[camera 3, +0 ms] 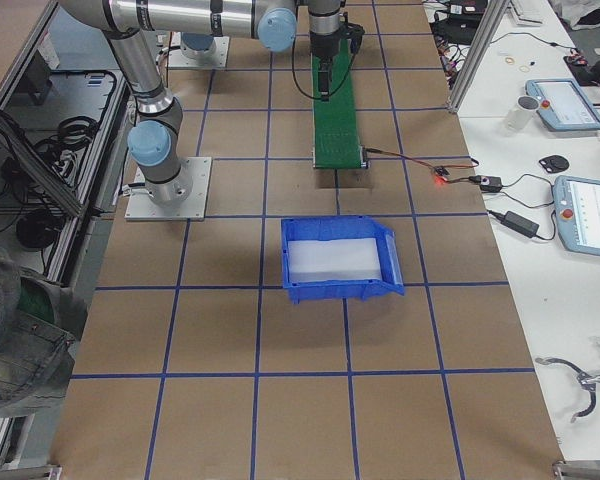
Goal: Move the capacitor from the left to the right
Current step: 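Carry the capacitor with the left gripper onto the belt's near end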
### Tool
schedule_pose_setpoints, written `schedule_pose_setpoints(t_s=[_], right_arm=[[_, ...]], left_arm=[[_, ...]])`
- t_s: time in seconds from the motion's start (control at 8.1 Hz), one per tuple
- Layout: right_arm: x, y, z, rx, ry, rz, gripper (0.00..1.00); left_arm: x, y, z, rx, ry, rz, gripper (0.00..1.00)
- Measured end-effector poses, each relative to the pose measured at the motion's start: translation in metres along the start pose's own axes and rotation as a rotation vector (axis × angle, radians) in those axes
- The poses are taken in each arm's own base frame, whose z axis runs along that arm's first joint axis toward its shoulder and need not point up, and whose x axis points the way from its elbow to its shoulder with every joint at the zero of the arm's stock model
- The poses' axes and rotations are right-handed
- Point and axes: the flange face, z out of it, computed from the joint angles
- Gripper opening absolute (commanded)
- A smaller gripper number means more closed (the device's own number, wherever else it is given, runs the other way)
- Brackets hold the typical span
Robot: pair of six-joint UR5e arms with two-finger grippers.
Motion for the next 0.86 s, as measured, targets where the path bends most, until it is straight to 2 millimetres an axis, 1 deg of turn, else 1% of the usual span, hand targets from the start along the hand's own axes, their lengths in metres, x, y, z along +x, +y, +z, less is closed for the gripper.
schedule_pose_setpoints(t_s=[0.12,0.37,0.62,0.86], right_arm=[[0.0,0.0,0.0,0.0,0.0,0.0,1.0],[0.0,0.0,0.0,0.0,0.0,0.0,1.0],[0.0,0.0,0.001,-0.001,0.0,0.0,1.0],[0.0,0.0,0.001,-0.001,0.0,0.0,1.0]], left_arm=[[0.007,0.0,0.008,-0.03,0.017,-0.045,0.0],[0.01,-0.002,0.022,-0.057,0.034,-0.133,0.0],[0.005,-0.012,0.041,-0.033,0.02,-0.215,0.0],[0.002,-0.016,0.055,-0.023,0.009,-0.273,0.0]])
